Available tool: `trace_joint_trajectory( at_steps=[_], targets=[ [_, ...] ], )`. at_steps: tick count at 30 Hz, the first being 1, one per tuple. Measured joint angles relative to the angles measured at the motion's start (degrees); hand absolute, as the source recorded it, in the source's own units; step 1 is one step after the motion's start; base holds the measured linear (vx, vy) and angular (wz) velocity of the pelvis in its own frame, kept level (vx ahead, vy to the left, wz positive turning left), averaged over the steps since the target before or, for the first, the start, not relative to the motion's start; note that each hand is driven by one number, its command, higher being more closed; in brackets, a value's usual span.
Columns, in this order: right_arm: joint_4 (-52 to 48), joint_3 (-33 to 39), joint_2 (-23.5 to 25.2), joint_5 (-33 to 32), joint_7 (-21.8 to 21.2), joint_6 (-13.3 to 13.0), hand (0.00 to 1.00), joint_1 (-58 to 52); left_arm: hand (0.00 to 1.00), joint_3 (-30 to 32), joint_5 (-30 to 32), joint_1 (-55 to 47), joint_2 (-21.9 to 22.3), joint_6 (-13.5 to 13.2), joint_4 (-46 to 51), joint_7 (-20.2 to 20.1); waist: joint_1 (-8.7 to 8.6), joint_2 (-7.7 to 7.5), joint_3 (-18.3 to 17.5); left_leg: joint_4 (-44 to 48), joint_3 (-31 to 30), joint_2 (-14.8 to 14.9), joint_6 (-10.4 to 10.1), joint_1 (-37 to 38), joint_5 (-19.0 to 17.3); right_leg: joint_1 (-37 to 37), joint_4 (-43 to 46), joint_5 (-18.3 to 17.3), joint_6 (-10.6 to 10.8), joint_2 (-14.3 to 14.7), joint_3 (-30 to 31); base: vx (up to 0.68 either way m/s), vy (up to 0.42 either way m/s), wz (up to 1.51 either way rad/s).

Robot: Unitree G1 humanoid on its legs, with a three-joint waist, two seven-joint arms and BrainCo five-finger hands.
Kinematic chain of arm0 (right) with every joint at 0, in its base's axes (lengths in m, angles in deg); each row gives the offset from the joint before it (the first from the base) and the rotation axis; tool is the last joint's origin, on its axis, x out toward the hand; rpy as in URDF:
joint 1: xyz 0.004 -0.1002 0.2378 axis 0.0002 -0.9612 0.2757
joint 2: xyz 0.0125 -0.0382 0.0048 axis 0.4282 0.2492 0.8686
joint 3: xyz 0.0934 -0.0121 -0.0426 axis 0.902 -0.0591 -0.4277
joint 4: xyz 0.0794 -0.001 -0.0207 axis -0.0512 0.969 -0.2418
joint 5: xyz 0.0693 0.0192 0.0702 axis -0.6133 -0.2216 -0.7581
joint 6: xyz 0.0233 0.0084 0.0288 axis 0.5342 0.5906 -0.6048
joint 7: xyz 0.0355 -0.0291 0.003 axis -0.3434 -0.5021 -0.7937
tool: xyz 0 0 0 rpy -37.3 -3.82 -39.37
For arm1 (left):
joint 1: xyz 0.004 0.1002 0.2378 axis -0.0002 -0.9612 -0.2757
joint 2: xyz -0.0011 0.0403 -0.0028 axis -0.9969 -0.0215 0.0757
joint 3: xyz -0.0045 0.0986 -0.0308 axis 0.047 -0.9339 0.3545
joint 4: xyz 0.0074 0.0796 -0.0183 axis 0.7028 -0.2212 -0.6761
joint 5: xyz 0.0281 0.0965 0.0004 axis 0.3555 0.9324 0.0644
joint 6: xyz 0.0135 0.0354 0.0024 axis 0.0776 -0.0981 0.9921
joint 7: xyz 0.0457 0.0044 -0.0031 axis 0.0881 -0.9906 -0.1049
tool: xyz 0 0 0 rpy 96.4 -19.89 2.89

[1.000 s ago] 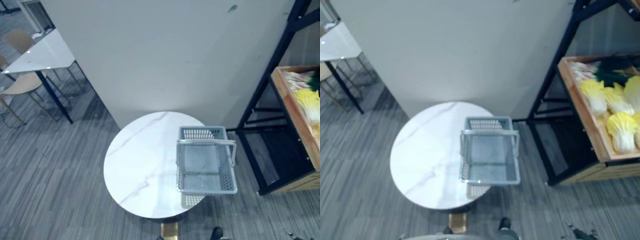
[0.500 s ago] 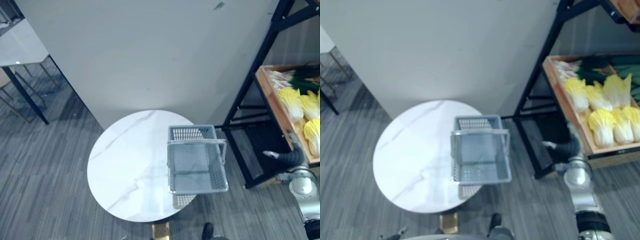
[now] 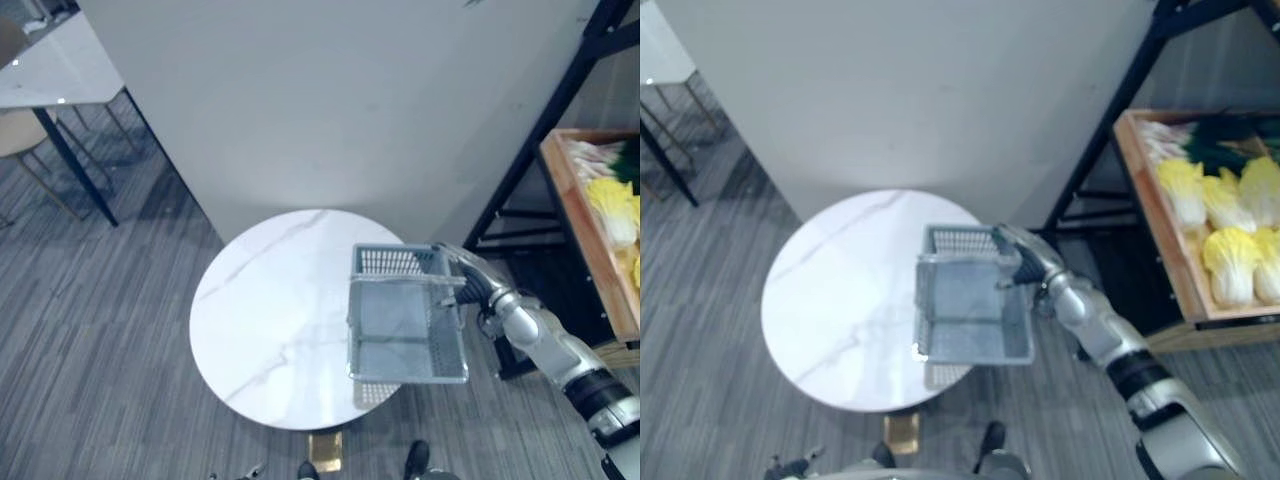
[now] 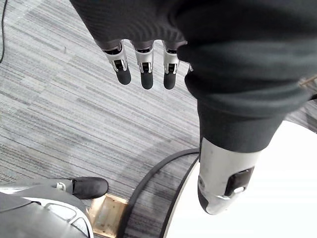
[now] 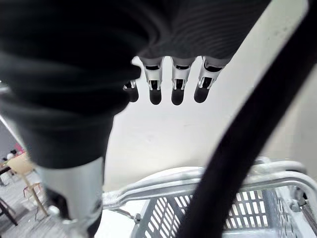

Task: Pick vegetable in the basket

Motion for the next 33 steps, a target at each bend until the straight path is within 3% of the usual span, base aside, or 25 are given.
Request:
trace_joint_trajectory(
  at_steps=[16,28,32,33],
  targets=[
    [12.72,-4.73,0.25,3.63,0.28,2.34,0.0,11.53,0.0,-3.38,-2.3,0.54,-0.34,-1.16,1.84,0.11,0.63,-0.19,5.26,-0.01,-1.68,-1.04,0.5,-1.54,0.54,0.02,-1.49,1.32,-0.01,-0.79,-1.5,0.0,-0.006,0.04],
    [13.85,-6.32,3.0,4.16,0.35,2.61,0.0,14.36,0.0,-4.52,-2.31,1.5,-0.94,-1.17,1.8,0.03,0.92,-0.27,6.81,-0.03,-2.62,-1.52,0.78,-2.44,0.74,0.12,-2.69,2.3,-0.35,-1.05,-2.42,0.0,-0.004,0.04],
    [14.45,-6.46,3.56,4.64,0.25,2.92,0.0,14.62,0.0,-5.03,-2.32,1.76,-1.38,-1.2,1.88,-0.05,1.56,-0.91,7.39,-0.04,-2.7,-1.6,0.87,-2.44,0.8,0.18,-2.68,2.34,-0.32,-1.13,-2.46,0.0,0.0,0.0],
    [14.46,-6.67,3.57,4.64,0.15,2.96,1.0,14.68,0.0,-5.05,-2.32,1.77,-1.49,-1.19,1.85,-0.06,1.75,-1.04,7.6,-0.04,-2.76,-1.62,0.93,-2.47,0.84,0.17,-2.67,2.36,-0.29,-1.16,-2.48,0.0,0.0,0.0]
  ],
)
